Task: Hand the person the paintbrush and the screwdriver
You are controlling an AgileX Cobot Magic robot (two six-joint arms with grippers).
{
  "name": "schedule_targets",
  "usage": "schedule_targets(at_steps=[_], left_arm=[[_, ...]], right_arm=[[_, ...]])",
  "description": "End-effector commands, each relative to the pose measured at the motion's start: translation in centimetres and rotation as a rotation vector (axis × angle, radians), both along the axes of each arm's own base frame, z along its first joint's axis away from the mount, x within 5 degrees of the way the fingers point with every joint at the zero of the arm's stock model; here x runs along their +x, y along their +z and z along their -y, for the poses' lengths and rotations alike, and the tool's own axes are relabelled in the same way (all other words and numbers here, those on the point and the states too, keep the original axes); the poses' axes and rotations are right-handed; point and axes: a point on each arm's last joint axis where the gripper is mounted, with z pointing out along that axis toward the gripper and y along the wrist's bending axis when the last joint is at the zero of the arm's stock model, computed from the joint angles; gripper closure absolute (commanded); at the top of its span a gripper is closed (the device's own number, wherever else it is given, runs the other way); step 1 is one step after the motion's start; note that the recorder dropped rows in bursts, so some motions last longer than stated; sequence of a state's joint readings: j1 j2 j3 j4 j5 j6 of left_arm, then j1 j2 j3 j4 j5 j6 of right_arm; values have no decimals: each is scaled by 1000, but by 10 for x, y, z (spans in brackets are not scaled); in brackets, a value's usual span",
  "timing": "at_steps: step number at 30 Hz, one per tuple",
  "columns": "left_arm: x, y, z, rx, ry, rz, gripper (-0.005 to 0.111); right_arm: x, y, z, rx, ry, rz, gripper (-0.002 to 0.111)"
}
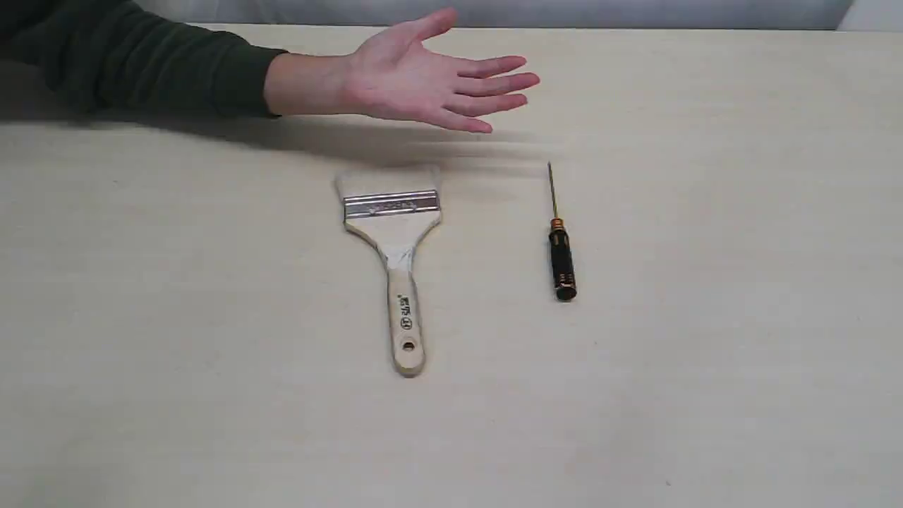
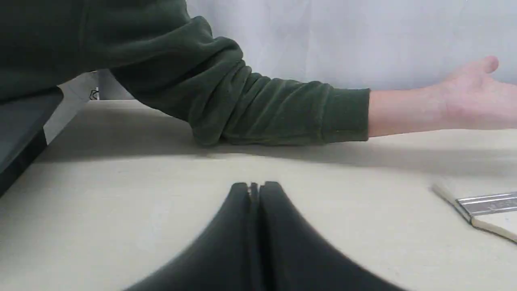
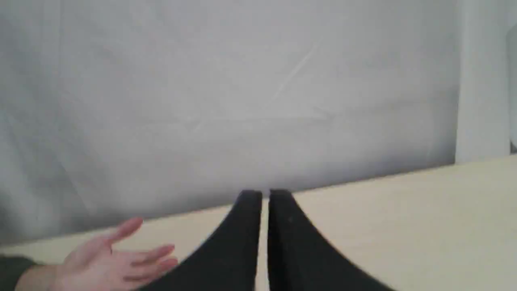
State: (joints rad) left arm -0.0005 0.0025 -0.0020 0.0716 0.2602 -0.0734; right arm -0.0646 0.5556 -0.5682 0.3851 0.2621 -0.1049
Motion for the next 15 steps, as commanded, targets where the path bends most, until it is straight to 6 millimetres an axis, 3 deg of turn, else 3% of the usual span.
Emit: schedule_targets(at_steps=[1,9,15], left_arm=[[0,0,0,-6,-5,10,107],[0,0,0,-6,-5,10,107],[0,0,0,-6,-5,10,107]], right_arm=[[34,1,-5,-36,95,-148,104],[112,-4,-23,-11,349,-378,104],[157,-16,-54,-96,443,-467,104]])
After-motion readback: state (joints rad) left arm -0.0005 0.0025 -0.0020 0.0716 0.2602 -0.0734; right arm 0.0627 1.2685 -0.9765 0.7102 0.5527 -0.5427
